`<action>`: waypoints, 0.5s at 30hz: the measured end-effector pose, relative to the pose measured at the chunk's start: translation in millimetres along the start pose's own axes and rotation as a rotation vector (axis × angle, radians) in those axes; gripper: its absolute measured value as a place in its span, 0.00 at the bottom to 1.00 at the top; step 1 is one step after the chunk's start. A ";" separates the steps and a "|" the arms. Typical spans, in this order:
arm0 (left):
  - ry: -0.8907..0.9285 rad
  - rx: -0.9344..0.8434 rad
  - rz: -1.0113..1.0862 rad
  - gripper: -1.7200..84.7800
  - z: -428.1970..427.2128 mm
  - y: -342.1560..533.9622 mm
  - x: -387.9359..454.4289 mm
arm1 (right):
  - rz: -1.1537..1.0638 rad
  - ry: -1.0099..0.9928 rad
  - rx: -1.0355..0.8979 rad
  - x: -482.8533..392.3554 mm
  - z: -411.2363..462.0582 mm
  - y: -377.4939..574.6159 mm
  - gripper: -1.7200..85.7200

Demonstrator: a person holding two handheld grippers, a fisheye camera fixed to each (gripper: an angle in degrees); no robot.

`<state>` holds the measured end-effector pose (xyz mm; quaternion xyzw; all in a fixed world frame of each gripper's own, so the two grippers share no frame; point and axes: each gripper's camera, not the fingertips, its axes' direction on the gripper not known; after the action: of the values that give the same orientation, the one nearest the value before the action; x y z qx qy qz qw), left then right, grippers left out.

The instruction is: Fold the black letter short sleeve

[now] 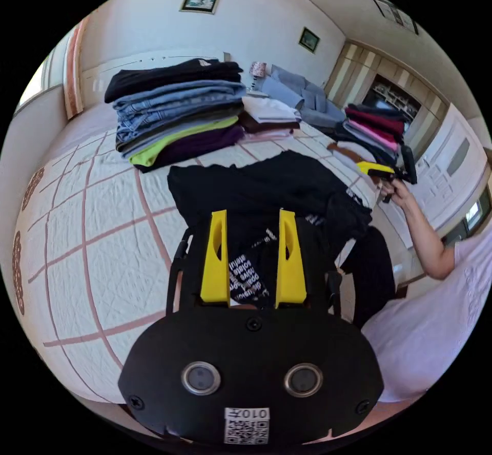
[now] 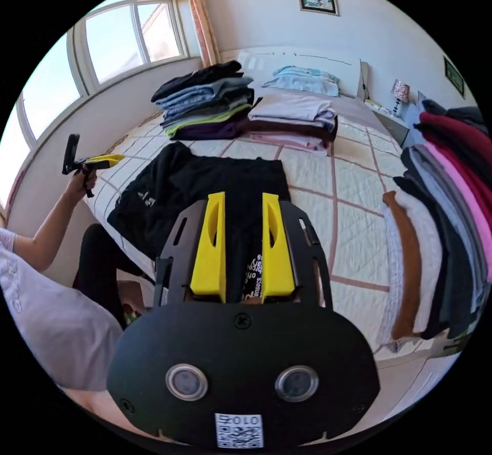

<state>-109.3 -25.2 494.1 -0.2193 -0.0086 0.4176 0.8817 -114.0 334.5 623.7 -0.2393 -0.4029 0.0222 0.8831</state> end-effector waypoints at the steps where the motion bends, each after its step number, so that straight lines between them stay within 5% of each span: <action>1: -0.014 -0.030 0.091 0.19 6.9 21.8 16.8 | -0.023 -0.018 -0.015 -2.7 9.0 6.0 0.14; 5: -0.103 -0.109 0.310 0.20 6.2 68.1 65.4 | -0.297 0.024 -0.051 -37.9 50.1 12.3 0.15; 9: -0.046 -0.043 0.264 0.20 -11.4 79.3 67.8 | -0.520 -0.022 -0.148 -63.6 91.9 -6.4 0.16; 15: -0.116 -0.080 0.323 0.21 -5.1 66.8 90.0 | -0.558 -0.037 -0.324 -74.8 157.7 -1.1 0.12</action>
<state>-98.6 76.6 448.1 -0.2282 -0.0409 0.5653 0.7917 -278.5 380.0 660.2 -0.2563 -0.4671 -0.2810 0.7982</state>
